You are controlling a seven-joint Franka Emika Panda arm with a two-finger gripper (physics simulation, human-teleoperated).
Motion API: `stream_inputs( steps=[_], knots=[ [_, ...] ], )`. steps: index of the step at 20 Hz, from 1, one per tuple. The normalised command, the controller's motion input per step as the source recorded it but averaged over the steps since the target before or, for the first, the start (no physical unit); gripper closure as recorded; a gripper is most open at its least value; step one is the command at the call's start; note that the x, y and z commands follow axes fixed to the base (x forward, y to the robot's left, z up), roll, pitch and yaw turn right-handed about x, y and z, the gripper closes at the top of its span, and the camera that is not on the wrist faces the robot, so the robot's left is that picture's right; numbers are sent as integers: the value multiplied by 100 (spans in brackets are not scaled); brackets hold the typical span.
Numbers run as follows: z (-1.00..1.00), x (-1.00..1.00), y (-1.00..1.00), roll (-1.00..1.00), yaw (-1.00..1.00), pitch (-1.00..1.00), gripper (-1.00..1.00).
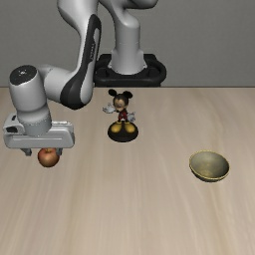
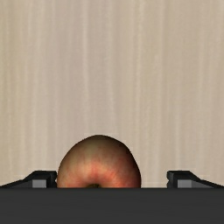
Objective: Pick up the apple and put it on the bowl
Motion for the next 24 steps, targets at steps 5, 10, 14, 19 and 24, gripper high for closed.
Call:
stream_inputs(
  steps=[5, 10, 14, 19, 24],
  knots=[
    [-60, 0, 0, 0, 0, 0, 100],
    [0, 0, 0, 0, 0, 0, 100],
    [25, 0, 0, 0, 0, 0, 100],
    [60, 0, 0, 0, 0, 0, 100],
    [20, 0, 80, 0, 0, 0, 100]
  ],
)
